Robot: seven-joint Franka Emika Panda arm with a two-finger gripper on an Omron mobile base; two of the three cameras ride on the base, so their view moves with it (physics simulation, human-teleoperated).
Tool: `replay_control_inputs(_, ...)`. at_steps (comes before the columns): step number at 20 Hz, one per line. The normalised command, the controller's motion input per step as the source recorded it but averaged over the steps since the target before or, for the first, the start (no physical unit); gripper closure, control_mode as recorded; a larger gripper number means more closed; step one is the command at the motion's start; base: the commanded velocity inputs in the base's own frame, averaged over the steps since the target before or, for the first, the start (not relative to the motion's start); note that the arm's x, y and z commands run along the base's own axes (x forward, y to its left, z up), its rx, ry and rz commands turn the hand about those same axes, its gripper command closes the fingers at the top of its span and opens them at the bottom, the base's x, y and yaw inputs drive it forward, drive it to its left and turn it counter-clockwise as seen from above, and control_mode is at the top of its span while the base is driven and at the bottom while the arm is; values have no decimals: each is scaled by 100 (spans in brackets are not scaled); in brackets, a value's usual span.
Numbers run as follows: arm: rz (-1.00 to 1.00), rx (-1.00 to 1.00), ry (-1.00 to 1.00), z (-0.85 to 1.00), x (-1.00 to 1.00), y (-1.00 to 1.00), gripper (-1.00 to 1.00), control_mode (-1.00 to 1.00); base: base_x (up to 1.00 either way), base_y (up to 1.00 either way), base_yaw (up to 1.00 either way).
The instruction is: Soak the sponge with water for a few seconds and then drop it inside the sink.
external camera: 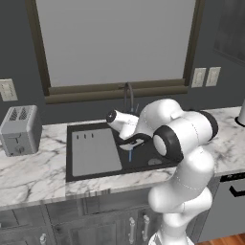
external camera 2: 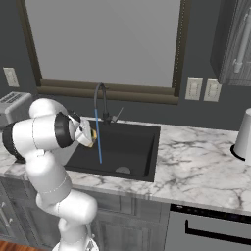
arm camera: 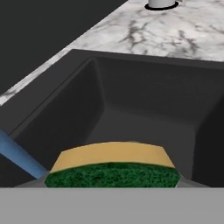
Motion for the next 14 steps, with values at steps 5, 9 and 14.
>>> replay_control_inputs(5, 0, 0, 0, -15, 25, 0, 100, -100, 0, 0, 0)
replay_control_inputs(9, 0, 0, 0, -5, 21, 0, 100, -100, 0, 0, 0)
replay_control_inputs(14, 0, 0, 0, -5, 21, 0, 100, -100, 0, 0, 0)
